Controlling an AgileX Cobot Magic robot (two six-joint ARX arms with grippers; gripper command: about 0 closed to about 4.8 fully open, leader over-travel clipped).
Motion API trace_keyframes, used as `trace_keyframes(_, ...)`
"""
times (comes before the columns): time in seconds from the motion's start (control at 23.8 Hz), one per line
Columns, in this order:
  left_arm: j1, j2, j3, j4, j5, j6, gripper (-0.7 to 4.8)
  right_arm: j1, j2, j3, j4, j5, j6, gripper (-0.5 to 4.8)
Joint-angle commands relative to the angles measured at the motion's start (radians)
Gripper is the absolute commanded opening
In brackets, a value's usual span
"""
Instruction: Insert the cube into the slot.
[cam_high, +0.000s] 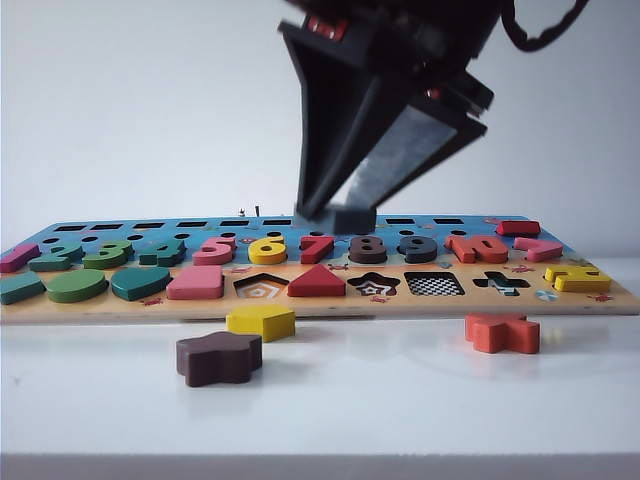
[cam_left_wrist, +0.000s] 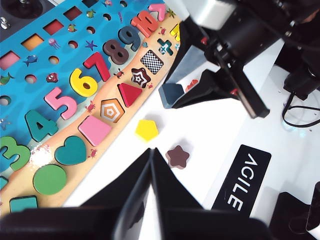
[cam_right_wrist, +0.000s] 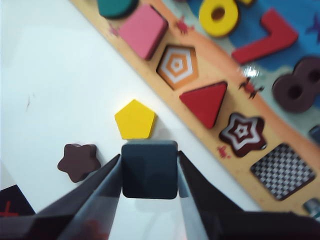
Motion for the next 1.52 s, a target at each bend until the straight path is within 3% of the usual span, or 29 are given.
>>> trace_keyframes(0.04,0.001,0.0,0.004,0.013,0.002,0.0,0.17,-0.01,-0.019,0.022,-0.001,-0.005,-0.115,1.42)
trace_keyframes(0.38,0.001,0.0,0.004,0.013,0.002,0.0,0.17,-0.037,-0.043,0.026,-0.064,0.001,-0.437,1.43)
trace_keyframes(0.46,0.001,0.0,0.004,0.013,0.002,0.0,0.17,-0.056,-0.043,0.026,-0.086,0.047,-0.574,1.43)
trace_keyframes(0.67,0.001,0.0,0.004,0.013,0.002,0.0,0.17,-0.084,-0.043,0.026,-0.085,0.121,-0.713,1.43)
trace_keyframes(1.18,0.001,0.0,0.004,0.013,0.002,0.0,0.17,-0.153,-0.042,0.025,-0.055,0.124,-0.892,1.42)
trace_keyframes(1.52,0.001,0.0,0.004,0.013,0.002,0.0,0.17,-0.153,-0.039,0.018,-0.044,0.122,-0.906,1.21)
